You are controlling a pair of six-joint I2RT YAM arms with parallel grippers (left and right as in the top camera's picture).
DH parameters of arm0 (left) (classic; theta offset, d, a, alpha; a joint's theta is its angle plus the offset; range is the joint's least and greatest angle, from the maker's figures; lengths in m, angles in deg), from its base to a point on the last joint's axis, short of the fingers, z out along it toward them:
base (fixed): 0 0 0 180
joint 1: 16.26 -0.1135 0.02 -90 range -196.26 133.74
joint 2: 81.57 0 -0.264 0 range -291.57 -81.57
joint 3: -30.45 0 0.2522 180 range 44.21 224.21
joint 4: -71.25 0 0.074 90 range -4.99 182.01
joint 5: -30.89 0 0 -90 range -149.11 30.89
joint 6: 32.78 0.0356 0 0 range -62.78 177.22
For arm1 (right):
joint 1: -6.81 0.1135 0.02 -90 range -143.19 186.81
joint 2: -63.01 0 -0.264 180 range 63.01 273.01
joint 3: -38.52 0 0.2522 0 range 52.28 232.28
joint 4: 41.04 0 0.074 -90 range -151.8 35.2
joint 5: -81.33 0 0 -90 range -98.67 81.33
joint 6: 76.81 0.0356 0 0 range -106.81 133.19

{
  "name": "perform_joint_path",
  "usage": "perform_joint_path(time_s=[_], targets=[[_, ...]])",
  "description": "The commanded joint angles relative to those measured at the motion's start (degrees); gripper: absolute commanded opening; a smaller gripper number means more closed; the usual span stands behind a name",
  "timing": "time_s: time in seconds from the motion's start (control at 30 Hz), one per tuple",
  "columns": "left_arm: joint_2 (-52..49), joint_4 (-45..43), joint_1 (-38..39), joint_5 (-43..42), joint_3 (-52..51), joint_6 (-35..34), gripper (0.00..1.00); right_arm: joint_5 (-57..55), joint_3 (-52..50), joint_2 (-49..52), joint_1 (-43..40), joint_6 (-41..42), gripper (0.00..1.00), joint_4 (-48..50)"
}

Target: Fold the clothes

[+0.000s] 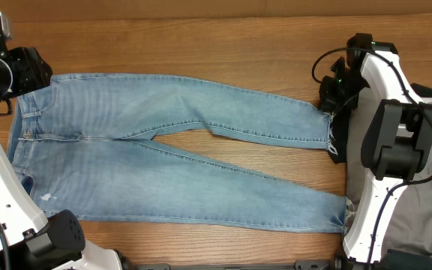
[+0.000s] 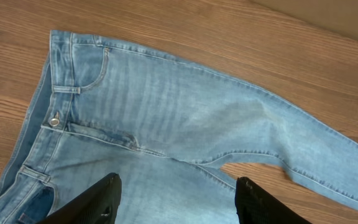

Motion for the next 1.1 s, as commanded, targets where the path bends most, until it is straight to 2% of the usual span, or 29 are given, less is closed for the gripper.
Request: perform_joint_path(time_s=[0.0, 0.2, 0.37, 0.4, 0.47, 0.57, 0.77, 0.97, 1.03, 1.07], targets=[[1.0, 0.5, 0.4, 0.3, 0.9, 1.3, 0.62, -0.1, -1.2, 0.3, 0.3, 0.4, 0.04, 3.5], [1.0, 0.5, 0.4, 0.3, 0.9, 1.3, 0.64, 1.4, 1.7, 0.3, 0.3, 0.3, 0.04, 11.0], [1.0, 0.6, 0.4, 0.3, 0.9, 1.2, 0.65, 1.4, 10.6, 0.3, -0.2, -0.5, 0.04, 9.1], [1.0, 0.6, 0.4, 0.3, 0.9, 1.3, 0.66, 1.4, 11.6, 0.3, -0.3, -1.5, 0.10, 7.8], [1.0, 0.9, 0.4, 0.3, 0.9, 1.3, 0.66, 1.4, 12.2, 0.3, -0.3, -3.8, 0.30, 4.9], [1.0, 0.9, 0.4, 0.3, 0.9, 1.3, 0.66, 1.6, 11.0, 0.3, -0.2, -5.7, 0.49, 1.1], [1.0, 1.2, 0.4, 0.3, 0.9, 1.3, 0.67, 3.3, 4.5, 0.3, 1.6, -5.7, 0.61, 0.3], [1.0, 1.3, 0.4, 0.4, 0.9, 1.3, 0.68, 3.3, -1.2, 0.4, 2.7, -7.1, 0.59, 1.2], [1.0, 1.3, 0.4, 0.3, 0.9, 1.3, 0.68, 3.4, -2.2, 0.4, 3.1, -7.8, 0.52, 0.7], [1.0, 1.4, 0.4, 0.3, 0.9, 1.3, 0.68, 3.4, -2.7, 0.4, 3.3, -8.1, 0.44, 0.7]])
